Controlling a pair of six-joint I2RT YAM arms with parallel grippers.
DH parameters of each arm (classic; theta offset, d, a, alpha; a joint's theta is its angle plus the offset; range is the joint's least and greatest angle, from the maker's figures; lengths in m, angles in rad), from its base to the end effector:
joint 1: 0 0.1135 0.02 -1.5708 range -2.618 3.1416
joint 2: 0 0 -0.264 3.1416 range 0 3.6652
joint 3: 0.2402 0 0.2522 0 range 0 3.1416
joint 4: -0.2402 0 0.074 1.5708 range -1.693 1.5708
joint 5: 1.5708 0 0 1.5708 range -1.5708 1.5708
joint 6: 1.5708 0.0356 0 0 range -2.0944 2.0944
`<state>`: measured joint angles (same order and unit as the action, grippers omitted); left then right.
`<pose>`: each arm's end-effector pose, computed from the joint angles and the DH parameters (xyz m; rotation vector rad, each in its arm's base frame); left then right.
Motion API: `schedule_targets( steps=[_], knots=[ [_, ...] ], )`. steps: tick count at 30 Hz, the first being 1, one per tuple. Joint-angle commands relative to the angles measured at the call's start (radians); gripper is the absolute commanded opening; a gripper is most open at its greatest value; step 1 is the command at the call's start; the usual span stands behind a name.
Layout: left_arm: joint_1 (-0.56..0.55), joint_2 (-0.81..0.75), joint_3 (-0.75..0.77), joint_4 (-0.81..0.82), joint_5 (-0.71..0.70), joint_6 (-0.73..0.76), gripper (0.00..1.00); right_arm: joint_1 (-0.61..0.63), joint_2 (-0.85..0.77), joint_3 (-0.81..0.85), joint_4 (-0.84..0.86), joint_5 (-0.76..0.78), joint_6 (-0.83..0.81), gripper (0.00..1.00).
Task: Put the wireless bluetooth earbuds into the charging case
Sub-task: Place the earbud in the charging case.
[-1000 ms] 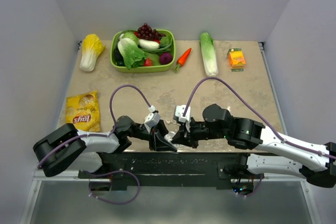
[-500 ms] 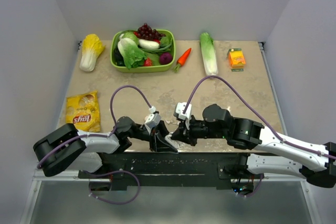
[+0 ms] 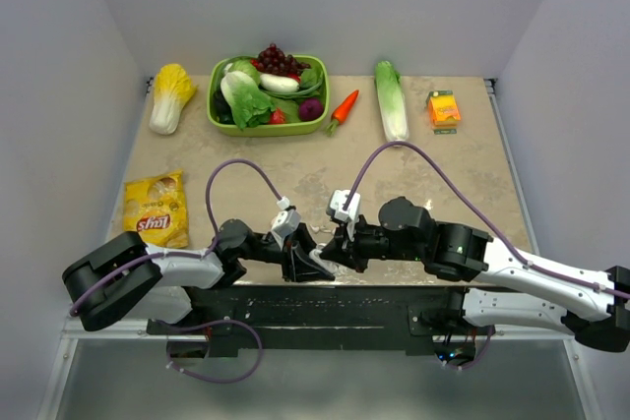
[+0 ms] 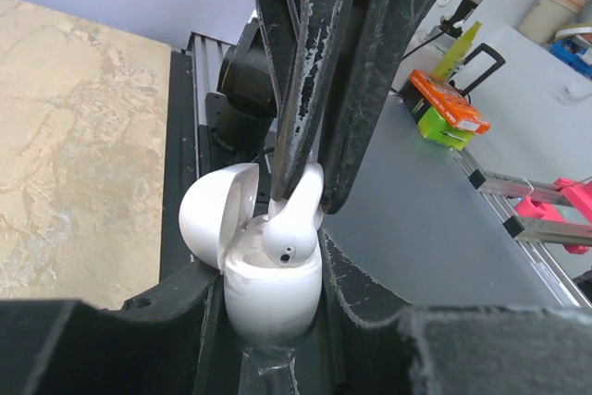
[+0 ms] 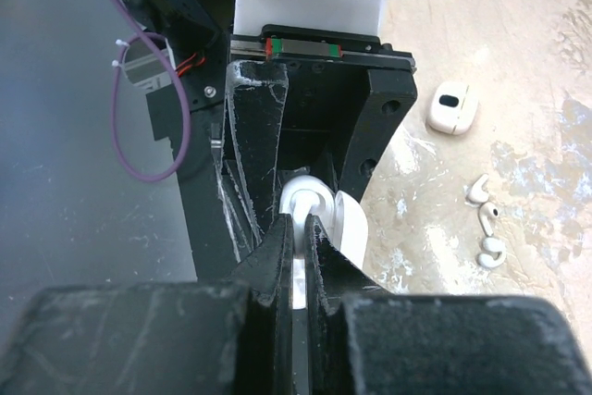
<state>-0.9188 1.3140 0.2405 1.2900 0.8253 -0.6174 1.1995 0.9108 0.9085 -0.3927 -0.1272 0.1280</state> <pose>0.1117 -0.1895 0.2033 1.0291 1.3556 -1.7624 0.0699 0.1919 0.3394 -1.1473 1.7581 0.9665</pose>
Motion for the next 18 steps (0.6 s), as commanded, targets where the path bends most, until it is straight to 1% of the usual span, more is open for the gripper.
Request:
schedule_targets(
  steps=[1,11,18],
  knots=[
    [-0.005,0.002,-0.007,0.548,-0.049,0.01,0.0,0.009,-0.012,-0.019,0.052,0.034,0.03,0.0],
    [-0.005,0.002,-0.024,0.606,-0.06,-0.004,0.0,0.008,-0.041,-0.042,0.077,0.064,0.045,0.0],
    [-0.008,-0.007,-0.024,0.606,-0.075,0.008,0.0,0.008,-0.044,-0.06,0.1,0.06,0.059,0.0]
  ],
)
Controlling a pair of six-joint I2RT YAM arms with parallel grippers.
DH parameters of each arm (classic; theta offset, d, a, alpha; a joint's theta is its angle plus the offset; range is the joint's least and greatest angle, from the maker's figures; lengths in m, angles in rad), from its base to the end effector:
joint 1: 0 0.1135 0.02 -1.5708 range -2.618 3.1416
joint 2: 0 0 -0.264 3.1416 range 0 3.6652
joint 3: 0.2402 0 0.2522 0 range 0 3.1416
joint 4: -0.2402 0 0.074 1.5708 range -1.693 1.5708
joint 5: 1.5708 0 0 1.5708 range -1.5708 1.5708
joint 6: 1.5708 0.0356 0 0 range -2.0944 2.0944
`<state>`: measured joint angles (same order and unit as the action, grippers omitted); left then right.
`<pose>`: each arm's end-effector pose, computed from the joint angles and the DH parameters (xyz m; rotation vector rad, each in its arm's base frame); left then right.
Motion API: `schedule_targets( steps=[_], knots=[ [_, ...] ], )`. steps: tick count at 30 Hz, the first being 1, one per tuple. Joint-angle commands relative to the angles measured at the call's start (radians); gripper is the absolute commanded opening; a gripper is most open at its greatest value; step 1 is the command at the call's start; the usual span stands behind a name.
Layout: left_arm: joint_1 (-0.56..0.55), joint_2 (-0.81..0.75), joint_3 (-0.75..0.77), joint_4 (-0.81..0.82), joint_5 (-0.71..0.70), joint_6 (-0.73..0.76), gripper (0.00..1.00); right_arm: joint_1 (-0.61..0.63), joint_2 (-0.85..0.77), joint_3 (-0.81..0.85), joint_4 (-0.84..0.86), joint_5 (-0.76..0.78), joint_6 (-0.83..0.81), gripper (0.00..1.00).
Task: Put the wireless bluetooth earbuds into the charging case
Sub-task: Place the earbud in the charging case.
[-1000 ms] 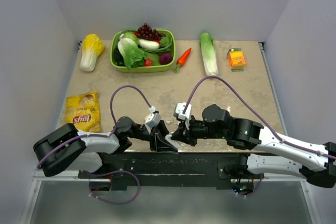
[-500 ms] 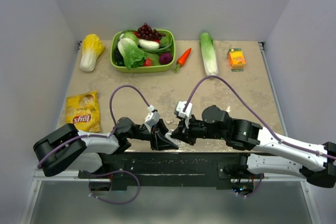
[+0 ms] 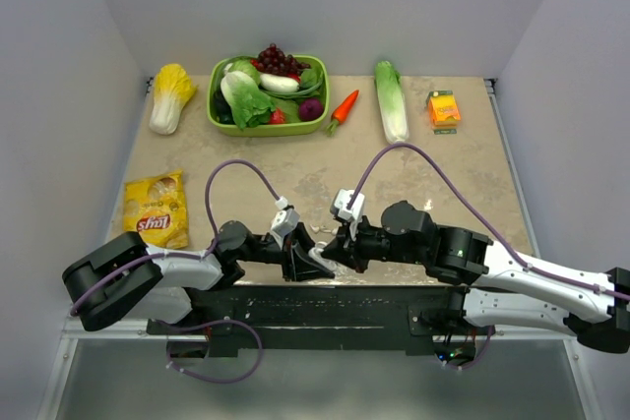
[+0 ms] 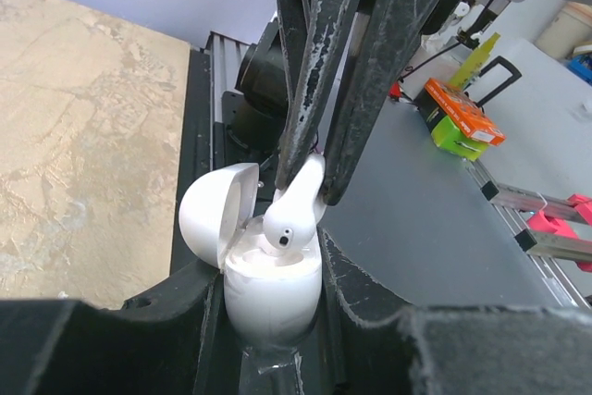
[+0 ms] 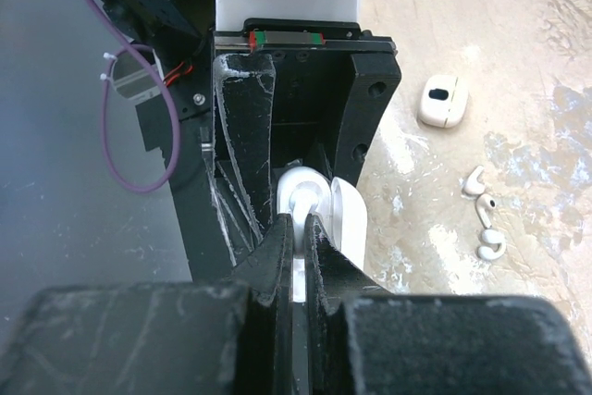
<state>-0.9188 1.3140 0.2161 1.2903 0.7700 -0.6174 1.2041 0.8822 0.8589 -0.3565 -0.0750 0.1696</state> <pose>0.1112 -0.1865 0.1971 0.9722 1.3976 -1.7334 0.0693 0.1879 0.3310 -1.0743 1.7814 0.9538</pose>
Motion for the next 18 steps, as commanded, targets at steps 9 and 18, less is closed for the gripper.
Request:
schedule_targets(
  steps=[9,18],
  knots=[
    [-0.026,-0.022,0.016,0.606,-0.021,0.034,0.0,0.003,-0.011,-0.021,0.079,0.009,0.027,0.0],
    [-0.031,-0.064,0.069,0.604,-0.026,0.094,0.0,0.003,-0.038,0.038,0.07,0.027,0.01,0.0]
  ],
)
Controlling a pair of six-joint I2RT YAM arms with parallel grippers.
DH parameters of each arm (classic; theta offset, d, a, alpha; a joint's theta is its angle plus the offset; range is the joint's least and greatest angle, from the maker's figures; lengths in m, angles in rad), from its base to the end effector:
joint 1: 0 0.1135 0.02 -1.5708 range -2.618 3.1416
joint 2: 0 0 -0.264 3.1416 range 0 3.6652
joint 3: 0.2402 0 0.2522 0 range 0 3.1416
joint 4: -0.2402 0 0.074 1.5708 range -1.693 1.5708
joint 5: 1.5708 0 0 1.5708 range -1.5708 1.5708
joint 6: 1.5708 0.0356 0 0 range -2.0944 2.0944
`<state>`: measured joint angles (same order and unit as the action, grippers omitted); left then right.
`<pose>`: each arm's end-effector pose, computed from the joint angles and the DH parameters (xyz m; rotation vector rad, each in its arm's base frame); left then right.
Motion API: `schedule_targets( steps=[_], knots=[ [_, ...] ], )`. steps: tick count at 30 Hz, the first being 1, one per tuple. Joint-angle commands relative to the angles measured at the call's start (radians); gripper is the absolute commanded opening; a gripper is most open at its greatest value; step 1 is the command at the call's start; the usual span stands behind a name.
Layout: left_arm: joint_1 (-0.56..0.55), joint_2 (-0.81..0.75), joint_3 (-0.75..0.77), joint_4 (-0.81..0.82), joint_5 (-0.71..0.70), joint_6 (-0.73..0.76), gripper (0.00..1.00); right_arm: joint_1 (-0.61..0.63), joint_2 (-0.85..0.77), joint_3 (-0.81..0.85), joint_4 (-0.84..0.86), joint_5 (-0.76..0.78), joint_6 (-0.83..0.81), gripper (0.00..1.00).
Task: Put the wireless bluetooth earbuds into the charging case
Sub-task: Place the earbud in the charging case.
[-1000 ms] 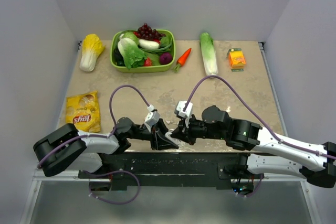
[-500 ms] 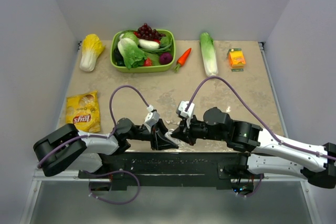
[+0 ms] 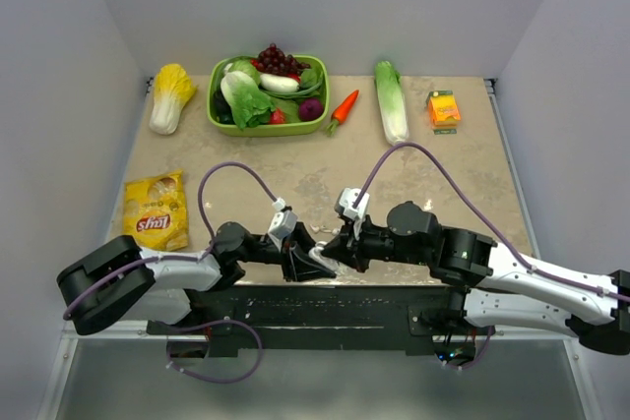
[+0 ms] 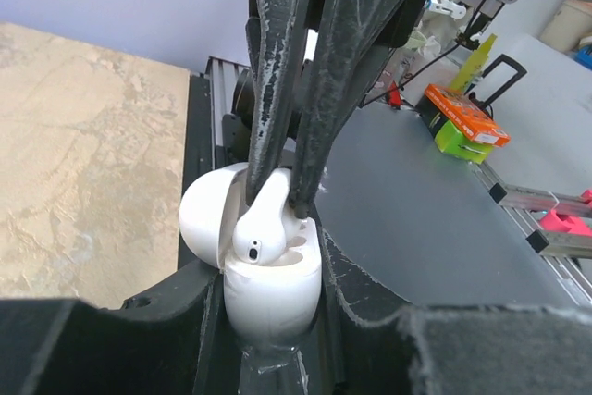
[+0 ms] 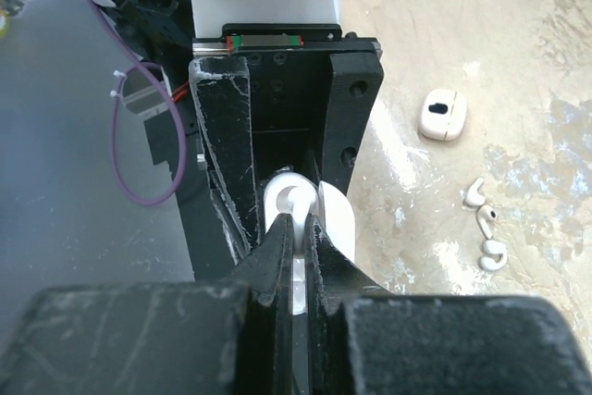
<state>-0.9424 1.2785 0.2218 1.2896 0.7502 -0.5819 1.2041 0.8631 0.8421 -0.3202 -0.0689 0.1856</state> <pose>0.1061 -0.1874 0.2056 0.9903 1.3236 -1.7139 0.0686 0.1855 0.3323 -1.0388 1.7585 0.9771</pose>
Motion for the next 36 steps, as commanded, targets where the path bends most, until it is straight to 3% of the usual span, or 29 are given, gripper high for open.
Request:
schedule_targets(
  steps=[1,16,36],
  knots=[
    [-0.007,-0.027,0.086,0.6,0.001,0.065,0.0,0.003,-0.018,0.066,0.018,0.024,-0.011,0.0],
    [-0.001,-0.005,0.286,0.468,0.074,0.166,0.0,0.003,-0.009,0.227,-0.069,0.067,-0.101,0.0],
    [0.008,0.028,0.306,0.432,0.089,0.179,0.0,0.003,0.011,0.37,-0.183,0.112,-0.21,0.0]
  ],
)
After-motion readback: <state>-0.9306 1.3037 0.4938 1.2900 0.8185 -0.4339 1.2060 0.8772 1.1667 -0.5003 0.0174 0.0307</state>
